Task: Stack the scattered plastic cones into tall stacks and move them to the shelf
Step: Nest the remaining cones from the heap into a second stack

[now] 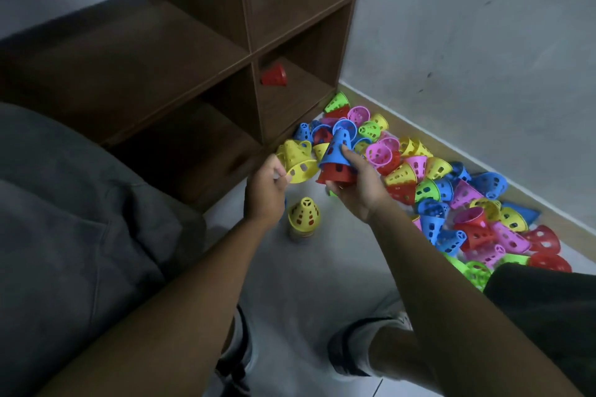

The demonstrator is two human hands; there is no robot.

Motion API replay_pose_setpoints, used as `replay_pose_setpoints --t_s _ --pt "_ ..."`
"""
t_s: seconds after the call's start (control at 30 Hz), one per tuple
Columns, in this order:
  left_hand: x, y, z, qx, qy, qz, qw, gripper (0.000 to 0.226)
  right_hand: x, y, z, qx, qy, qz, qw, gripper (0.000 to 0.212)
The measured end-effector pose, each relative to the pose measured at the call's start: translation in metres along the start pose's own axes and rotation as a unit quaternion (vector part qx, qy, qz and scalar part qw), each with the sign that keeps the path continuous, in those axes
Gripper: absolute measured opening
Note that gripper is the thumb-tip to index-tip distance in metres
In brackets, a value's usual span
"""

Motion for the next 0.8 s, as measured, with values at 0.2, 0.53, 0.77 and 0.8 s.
replay_pose_setpoints --t_s 0.2,0.53,0.77,0.8 --pt "-0.017 0.029 -0.004 0.123 -0.036 0.093 0.987 0.022 -0.008 0.0 0.002 -0.084 -0.064 0.04 0.994 0.039" --pt "-0.047 0.018 -0.005 -0.03 0.046 -0.064 0.996 0.041 -0.016 0.032 -0.013 -0.12 -0.08 0.026 0.989 0.037" --pt "-0.063 -0.007 0.015 -0.115 0.003 -0.159 0.981 0.068 -0.013 0.051 -0.023 -0.181 -0.083 0.038 0.979 0.054" --pt "-0.064 -0.011 0.019 -0.12 -0.009 -0.167 0.979 0.075 -0.013 0.053 -0.023 -0.188 -0.081 0.039 0.978 0.058"
Point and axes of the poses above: each hand's wrist, its own x-axis towards the middle knuckle, its own z-axis out of the palm, y = z × x, the point moved 9 cm from there along x, towards the middle knuckle, and after that the axes turned 13 degrees about z, right-handed, at the moved point
